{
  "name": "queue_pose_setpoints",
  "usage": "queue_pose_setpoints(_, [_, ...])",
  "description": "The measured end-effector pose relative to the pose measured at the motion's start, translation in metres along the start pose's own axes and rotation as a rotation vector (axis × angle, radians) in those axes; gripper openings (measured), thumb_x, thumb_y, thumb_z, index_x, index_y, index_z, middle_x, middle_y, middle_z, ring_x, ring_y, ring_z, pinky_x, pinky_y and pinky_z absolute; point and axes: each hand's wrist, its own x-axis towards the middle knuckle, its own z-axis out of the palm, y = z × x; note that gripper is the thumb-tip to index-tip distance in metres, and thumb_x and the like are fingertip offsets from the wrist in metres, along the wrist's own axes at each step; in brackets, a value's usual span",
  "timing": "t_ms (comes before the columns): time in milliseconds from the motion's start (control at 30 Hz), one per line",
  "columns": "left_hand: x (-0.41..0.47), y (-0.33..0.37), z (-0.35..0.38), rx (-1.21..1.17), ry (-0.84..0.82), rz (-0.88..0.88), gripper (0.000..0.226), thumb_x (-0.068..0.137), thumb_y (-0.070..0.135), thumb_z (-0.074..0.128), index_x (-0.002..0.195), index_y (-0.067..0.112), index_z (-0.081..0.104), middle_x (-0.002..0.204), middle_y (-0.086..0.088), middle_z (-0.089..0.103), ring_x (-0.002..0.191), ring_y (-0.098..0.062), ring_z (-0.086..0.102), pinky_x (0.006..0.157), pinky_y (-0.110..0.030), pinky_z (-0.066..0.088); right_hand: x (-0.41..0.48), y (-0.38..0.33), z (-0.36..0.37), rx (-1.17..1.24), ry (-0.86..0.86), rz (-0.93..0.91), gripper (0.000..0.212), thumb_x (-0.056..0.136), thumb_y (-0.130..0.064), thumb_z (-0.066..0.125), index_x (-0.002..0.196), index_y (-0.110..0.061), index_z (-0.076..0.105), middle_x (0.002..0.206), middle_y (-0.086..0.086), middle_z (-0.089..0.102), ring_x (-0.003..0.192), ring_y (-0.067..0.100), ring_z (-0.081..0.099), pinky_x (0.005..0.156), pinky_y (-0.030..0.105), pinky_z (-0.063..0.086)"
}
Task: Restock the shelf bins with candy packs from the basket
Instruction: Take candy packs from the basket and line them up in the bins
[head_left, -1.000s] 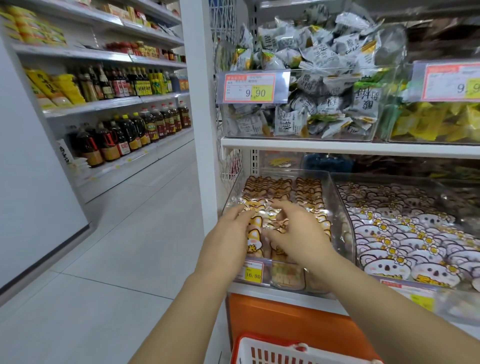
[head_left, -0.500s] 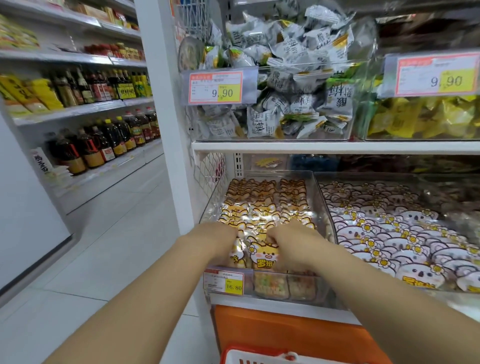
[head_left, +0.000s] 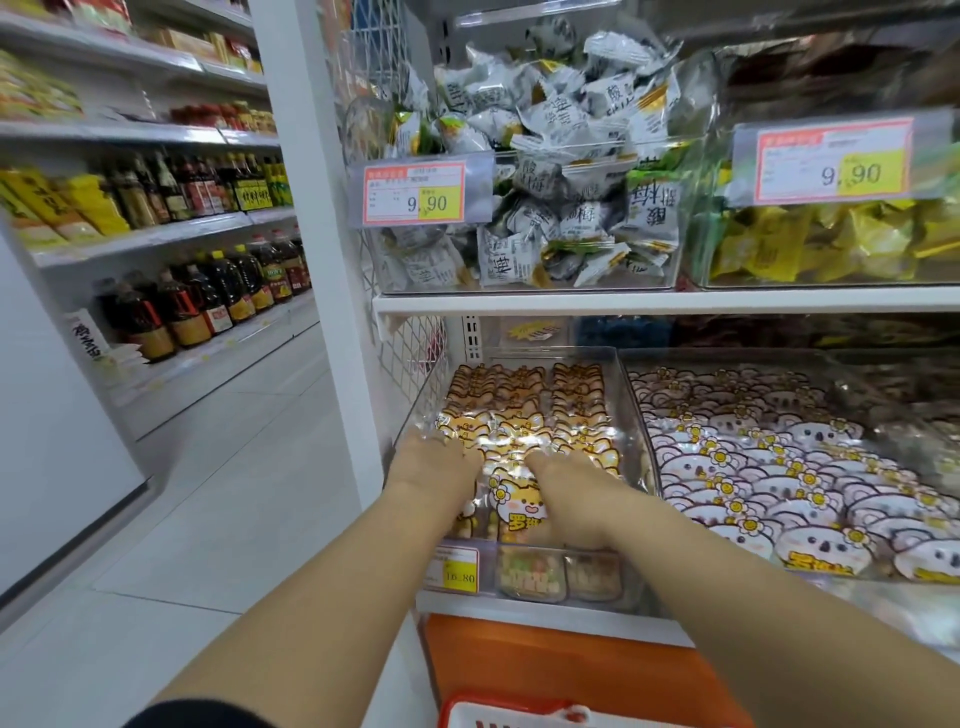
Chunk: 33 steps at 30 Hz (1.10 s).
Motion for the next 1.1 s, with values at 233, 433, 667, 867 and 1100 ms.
queue_pose_setpoints(233, [-0.048, -0.001, -0.009, -0.290, 0.264, -0.040, 0.071, 0.091, 0.023, 0.065, 0.151, 0.023, 0.027, 0.147, -0.005, 0.039, 0.137, -0.031, 0.040, 0.109, -0.044, 0.034, -0.050, 0.001, 0.003, 0.065, 0.441, -0.167, 0.064, 0.087, -0.036, 0.070, 0.144, -0.030, 0.040, 0.139, -0.004, 0.043, 0.132, 0.020, 0.037, 0.102, 0.039, 0.045])
queue_pose_setpoints(433, [-0.101, 0.068, 0.013, -0.674, 0.738, 0.018, 0.041, 0.084, 0.020, 0.067, 0.124, 0.022, 0.061, 0.119, -0.003, 0.061, 0.105, -0.030, 0.062, 0.084, -0.042, 0.050, -0.117, 0.017, 0.050, 0.305, 0.578, -0.329, 0.027, 0.083, -0.019, 0.064, 0.109, -0.024, 0.068, 0.103, -0.003, 0.068, 0.099, 0.022, 0.061, 0.082, 0.040, 0.053])
queue_pose_setpoints(667, [-0.141, 0.214, 0.120, -1.012, 0.280, 0.099, 0.025, 0.100, 0.020, 0.050, 0.120, 0.026, 0.064, 0.123, 0.005, 0.066, 0.103, -0.021, 0.065, 0.081, -0.039, 0.055, -0.176, 0.074, 0.201, 0.498, 0.140, -0.015, 0.017, 0.092, -0.016, 0.064, 0.105, -0.024, 0.071, 0.087, -0.015, 0.066, 0.076, 0.004, 0.061, 0.074, 0.022, 0.047])
queue_pose_setpoints(867, [-0.162, 0.276, 0.242, -0.917, -0.490, 0.253, 0.033, 0.103, 0.018, 0.043, 0.132, 0.025, 0.058, 0.133, 0.002, 0.058, 0.113, -0.018, 0.059, 0.096, -0.037, 0.051, -0.195, 0.143, 0.316, 0.505, -0.468, 0.285, 0.022, 0.093, -0.035, 0.064, 0.114, -0.025, 0.063, 0.099, -0.012, 0.060, 0.094, 0.010, 0.059, 0.083, 0.023, 0.046])
queue_pose_setpoints(1100, [-0.166, 0.326, 0.290, -0.672, -0.641, 0.399, 0.045, 0.099, 0.037, 0.051, 0.143, 0.030, 0.044, 0.141, 0.001, 0.047, 0.133, -0.026, 0.043, 0.104, -0.043, 0.043, -0.220, 0.167, 0.407, 0.655, -0.661, 0.643, 0.031, 0.089, -0.033, 0.070, 0.115, -0.020, 0.059, 0.118, 0.000, 0.054, 0.108, 0.019, 0.056, 0.088, 0.026, 0.041])
